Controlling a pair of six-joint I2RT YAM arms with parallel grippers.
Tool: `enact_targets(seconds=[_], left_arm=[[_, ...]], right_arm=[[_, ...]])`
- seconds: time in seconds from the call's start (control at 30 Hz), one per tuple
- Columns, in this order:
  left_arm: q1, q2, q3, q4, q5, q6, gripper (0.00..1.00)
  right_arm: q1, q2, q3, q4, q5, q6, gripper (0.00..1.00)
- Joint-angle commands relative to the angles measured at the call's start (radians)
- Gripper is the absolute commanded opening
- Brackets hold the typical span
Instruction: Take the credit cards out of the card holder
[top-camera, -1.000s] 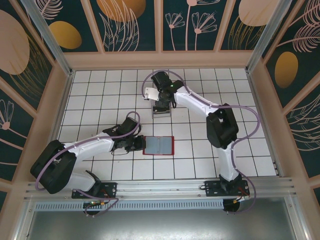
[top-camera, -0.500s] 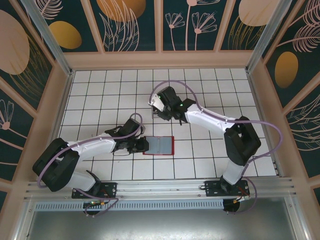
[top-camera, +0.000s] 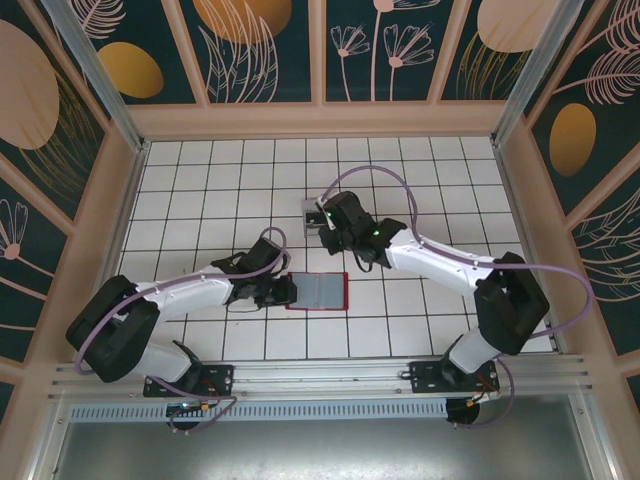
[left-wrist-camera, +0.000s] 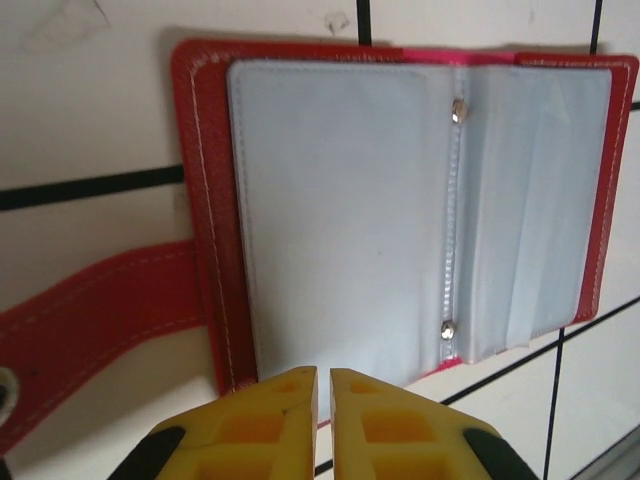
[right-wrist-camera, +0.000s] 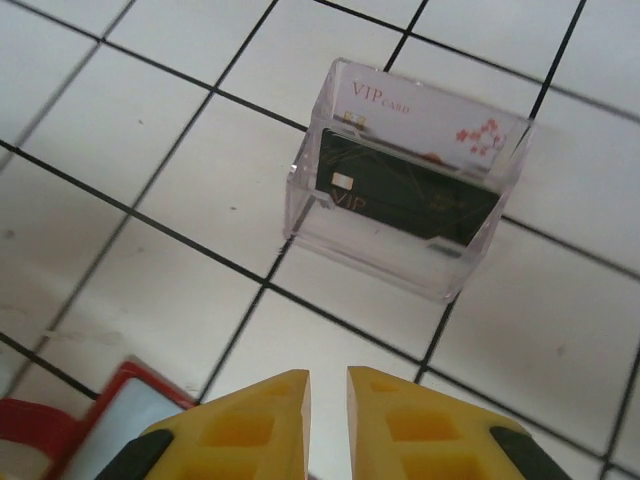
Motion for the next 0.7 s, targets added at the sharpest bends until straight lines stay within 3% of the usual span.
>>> enact_targets(seconds=[0.0, 0.27, 0.47, 0.67], left_arm=[[-0.003, -0.02, 0.036, -0.041, -0.065, 0.02, 0.13], [0.022, 0.017, 0.074, -0.06, -0.108, 0.057, 0.14], [0.12, 0.009, 0.065, -0.064, -0.093, 0.098, 0.14], [0.218, -0.027, 0.051, -0.098, -0.099, 0.148, 0.15]], right_arm=[[0.015, -0.065, -0.044, 0.011, -0.043, 0.286, 0.18], [0.019, -0.058, -0.088, -0.033, -0.142, 0.507, 0.18], [0.05, 0.03, -0.093, 0.027, -0.3, 0.535, 0.21], [0.102, 0.185, -0.01, 0.051, -0.37, 0.551, 0.23]])
